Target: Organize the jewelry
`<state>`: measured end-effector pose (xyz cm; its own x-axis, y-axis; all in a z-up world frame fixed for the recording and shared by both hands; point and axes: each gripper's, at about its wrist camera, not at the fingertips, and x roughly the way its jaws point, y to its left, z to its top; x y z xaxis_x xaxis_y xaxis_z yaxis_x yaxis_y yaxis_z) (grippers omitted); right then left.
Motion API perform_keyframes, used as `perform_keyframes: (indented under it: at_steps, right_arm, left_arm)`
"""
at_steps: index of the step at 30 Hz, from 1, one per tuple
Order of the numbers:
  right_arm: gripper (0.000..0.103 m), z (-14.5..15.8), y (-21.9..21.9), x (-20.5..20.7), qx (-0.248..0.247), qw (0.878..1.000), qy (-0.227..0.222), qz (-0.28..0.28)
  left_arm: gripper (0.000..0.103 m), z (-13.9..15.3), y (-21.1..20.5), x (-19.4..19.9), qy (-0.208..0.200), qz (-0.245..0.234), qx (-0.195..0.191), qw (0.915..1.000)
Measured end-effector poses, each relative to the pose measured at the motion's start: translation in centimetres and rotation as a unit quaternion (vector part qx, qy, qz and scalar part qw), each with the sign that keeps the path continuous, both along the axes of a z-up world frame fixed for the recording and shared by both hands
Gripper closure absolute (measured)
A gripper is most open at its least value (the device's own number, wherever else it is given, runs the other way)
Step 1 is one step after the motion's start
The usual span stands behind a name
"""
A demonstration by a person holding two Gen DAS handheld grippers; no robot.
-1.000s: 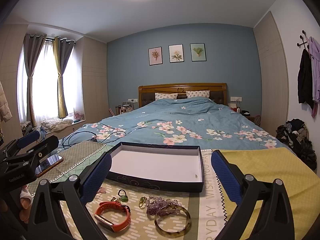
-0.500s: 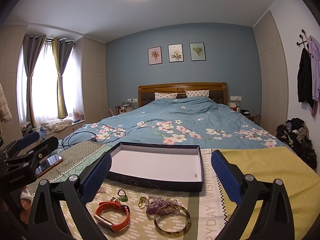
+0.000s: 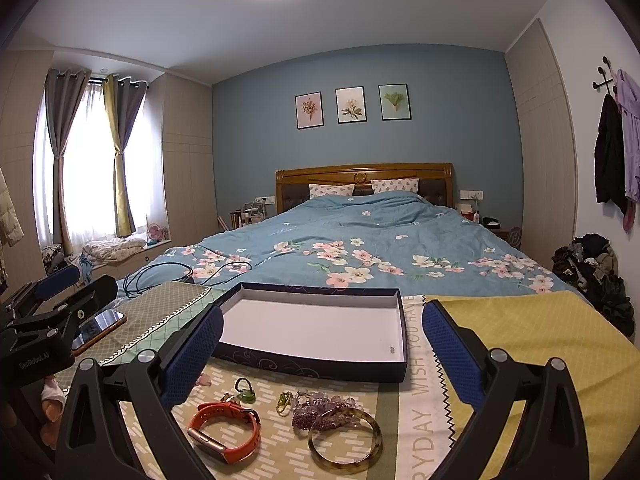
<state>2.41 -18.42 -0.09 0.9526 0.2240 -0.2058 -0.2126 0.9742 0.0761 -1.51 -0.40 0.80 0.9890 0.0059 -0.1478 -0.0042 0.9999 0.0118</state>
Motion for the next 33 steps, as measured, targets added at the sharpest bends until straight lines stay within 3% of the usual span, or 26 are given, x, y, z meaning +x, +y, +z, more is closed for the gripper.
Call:
perform_keyframes:
  at_steps: [33]
  right_arm:
    - [0.007,-0.21,0.14,0.32,-0.001,1.000,0.005,-0.001]
  left_arm:
    - [0.006,-0.18,-0.24,-0.27,0.008,-0.005,0.002,1.0000]
